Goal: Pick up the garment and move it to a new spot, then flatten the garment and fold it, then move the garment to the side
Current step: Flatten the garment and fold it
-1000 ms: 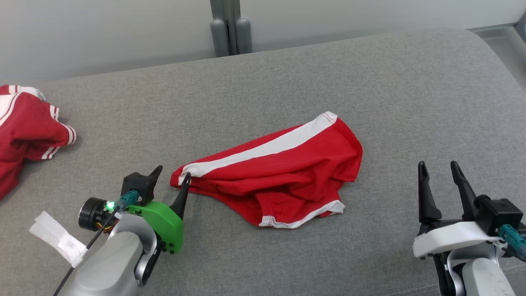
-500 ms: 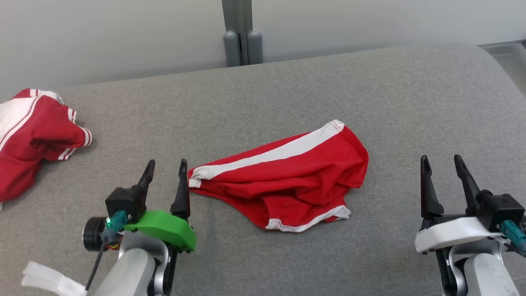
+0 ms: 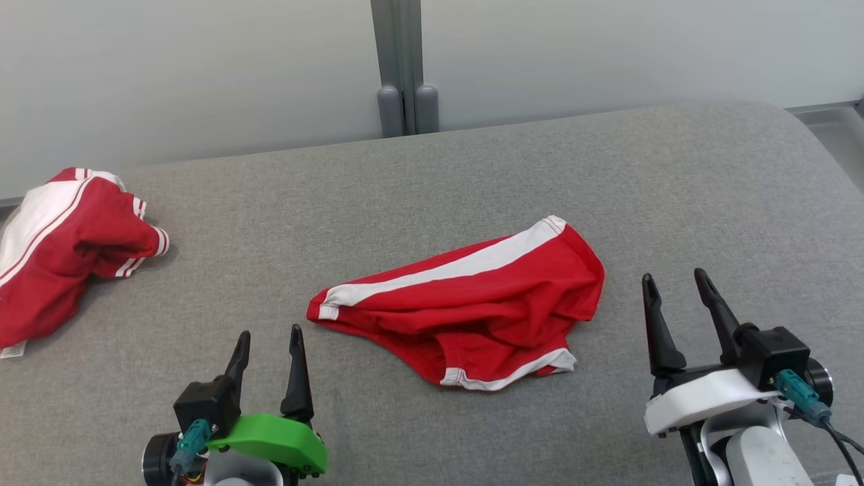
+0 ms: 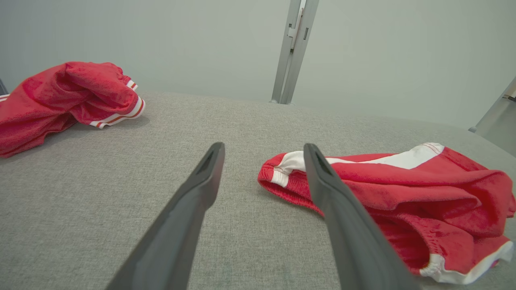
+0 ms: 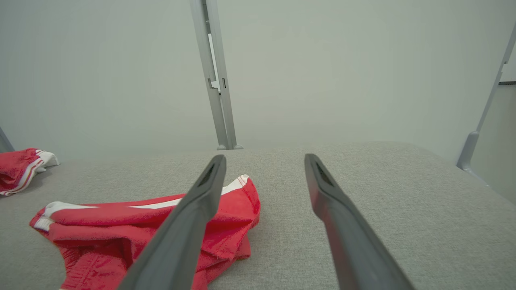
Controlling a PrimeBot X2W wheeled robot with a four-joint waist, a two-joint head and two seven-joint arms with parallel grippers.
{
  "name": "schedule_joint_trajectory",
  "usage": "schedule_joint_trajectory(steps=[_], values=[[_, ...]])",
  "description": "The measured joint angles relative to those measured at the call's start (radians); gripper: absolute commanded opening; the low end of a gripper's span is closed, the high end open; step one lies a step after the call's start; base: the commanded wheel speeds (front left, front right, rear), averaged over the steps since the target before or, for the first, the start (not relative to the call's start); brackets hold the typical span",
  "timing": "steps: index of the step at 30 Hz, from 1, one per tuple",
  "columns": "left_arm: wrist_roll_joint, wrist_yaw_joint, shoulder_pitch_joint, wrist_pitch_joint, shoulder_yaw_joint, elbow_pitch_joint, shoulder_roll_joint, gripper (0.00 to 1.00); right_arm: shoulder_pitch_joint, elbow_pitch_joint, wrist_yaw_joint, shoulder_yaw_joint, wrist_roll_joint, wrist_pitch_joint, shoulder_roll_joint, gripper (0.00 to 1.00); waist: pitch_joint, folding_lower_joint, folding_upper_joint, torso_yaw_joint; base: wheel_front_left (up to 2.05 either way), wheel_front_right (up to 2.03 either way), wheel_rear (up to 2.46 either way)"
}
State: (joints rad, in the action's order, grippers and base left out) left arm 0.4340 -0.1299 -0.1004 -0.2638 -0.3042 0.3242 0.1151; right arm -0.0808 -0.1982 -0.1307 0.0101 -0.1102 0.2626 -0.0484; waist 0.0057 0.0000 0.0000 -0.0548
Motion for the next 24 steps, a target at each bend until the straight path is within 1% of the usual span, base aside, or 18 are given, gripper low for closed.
schedule_joint_trajectory(steps=[5,12,24], values=[[-0.034,0.028,0.012,0.000,0.034,0.008,-0.024,1.00,0.007,-0.022,0.000,-0.040,-0.021,0.000,0.000,1.00,-0.006,0.0000,0.0000,0.010,0.00,0.00,0.00],[-0.076,0.051,0.030,0.000,0.068,0.017,-0.045,1.00,0.013,-0.031,0.000,-0.049,-0.028,0.000,0.000,1.00,-0.010,0.0000,0.0000,0.020,0.00,0.00,0.00],[-0.115,0.069,0.038,0.000,0.094,0.027,-0.061,1.00,0.015,-0.034,0.000,-0.050,-0.028,0.000,0.000,1.00,-0.010,0.0000,0.0000,0.028,0.00,0.00,0.00]])
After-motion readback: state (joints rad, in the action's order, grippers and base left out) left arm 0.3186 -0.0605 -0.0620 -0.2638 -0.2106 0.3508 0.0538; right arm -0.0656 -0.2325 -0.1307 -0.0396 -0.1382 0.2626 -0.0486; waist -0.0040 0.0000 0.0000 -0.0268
